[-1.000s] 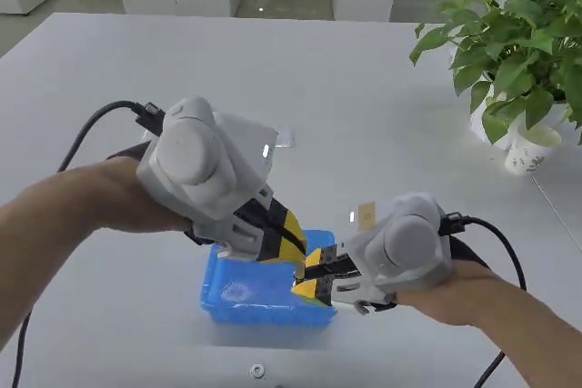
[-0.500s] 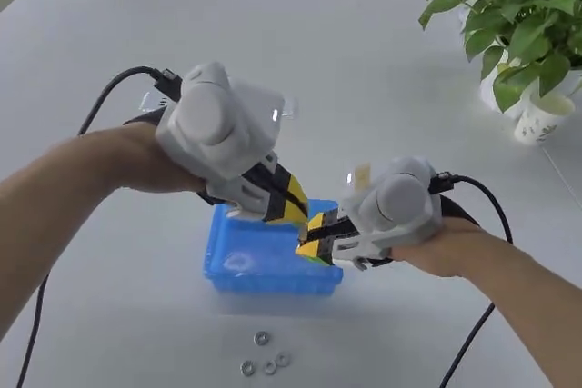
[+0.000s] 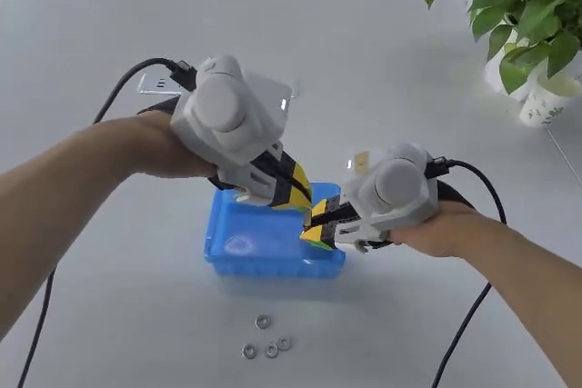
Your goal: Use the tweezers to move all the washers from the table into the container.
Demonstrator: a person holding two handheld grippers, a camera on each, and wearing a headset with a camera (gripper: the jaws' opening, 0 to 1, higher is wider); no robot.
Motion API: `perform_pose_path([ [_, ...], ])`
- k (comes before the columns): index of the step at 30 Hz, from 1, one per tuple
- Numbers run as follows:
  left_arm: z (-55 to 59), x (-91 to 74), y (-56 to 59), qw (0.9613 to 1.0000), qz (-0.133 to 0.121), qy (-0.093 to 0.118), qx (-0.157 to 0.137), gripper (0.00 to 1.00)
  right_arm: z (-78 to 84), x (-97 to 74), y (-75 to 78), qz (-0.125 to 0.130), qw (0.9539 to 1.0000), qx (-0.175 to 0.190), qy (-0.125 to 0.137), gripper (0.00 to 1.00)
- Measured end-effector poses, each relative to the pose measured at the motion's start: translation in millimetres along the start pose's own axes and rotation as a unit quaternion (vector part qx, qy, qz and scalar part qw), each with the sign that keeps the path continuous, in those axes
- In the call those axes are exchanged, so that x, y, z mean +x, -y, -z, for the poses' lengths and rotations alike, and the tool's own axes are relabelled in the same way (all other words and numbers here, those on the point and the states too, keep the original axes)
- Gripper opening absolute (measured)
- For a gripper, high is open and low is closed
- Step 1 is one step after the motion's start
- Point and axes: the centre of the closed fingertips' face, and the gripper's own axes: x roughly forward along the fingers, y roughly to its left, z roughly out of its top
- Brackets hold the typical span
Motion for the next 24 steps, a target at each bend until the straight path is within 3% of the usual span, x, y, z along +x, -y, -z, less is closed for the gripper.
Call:
perform_pose_path([
  [12,5.5,7.5,0.1,0.9999,0.006,0.0,-0.008,0.06,4.8,9.3,-1.1,-0.01,0.9998,-0.013,-0.015,0.11],
  [24,3.7,7.8,0.6,0.9999,0.008,0.004,-0.009,0.06,5.5,6.8,-1.0,-0.008,0.9997,-0.015,-0.016,0.12],
])
